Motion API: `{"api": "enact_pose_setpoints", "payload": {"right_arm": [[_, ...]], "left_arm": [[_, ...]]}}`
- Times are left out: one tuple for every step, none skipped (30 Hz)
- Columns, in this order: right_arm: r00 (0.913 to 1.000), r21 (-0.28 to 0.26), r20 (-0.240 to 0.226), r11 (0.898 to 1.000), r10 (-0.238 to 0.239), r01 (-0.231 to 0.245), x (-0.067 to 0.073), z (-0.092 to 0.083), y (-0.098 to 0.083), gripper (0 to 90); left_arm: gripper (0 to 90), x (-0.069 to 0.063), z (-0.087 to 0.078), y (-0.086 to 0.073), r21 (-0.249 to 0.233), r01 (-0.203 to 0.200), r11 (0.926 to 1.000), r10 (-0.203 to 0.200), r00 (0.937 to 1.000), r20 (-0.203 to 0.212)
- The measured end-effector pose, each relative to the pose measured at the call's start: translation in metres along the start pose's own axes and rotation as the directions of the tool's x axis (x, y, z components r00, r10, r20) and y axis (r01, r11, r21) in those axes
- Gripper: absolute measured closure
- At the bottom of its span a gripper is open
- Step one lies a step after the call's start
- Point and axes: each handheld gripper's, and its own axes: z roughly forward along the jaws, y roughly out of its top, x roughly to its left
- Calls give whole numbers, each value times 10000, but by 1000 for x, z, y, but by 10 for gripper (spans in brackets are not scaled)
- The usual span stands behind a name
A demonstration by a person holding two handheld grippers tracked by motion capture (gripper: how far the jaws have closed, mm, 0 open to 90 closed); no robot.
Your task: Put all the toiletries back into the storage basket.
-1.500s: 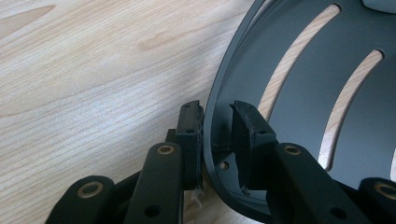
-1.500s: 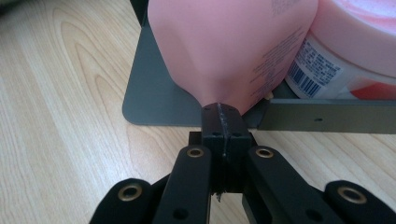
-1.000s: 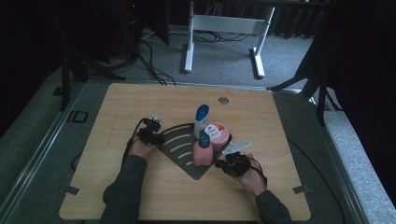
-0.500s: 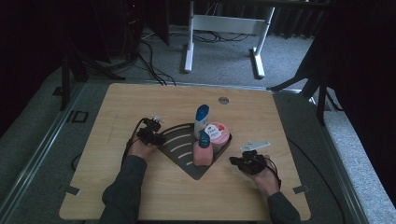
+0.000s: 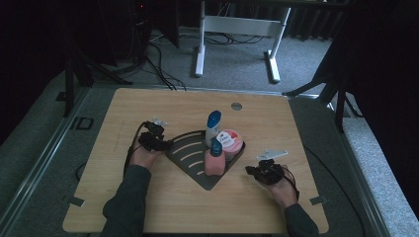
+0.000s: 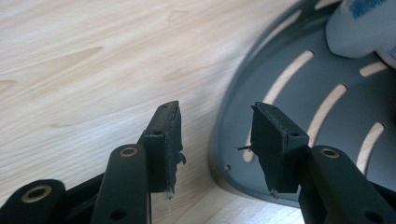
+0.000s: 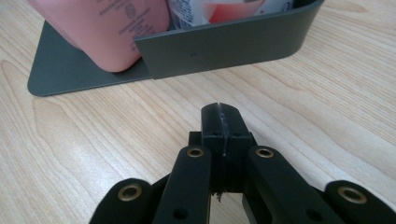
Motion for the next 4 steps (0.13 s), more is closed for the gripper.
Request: {"api": "enact_pose_setpoints", "payload": {"right_arm": [[10000,-14,4,10000,21,-21,-1,0,-1,900],[10000,15,42,10000,38,-38,-1,0,-1,900],[9999,41,96,10000,29,-29,-2,0,-1,900],[9999,41,96,10000,29,-29,-2,0,-1,900]], "left_arm": [[513,0,0,0,0,0,10000,0,10000,0],[511,1,-1,0,-25,41,10000,-41,10000,-50],[510,4,-3,-2,-91,136,9999,-138,9997,-189],[510,4,-3,-2,-91,136,9999,-138,9997,-189]]}}
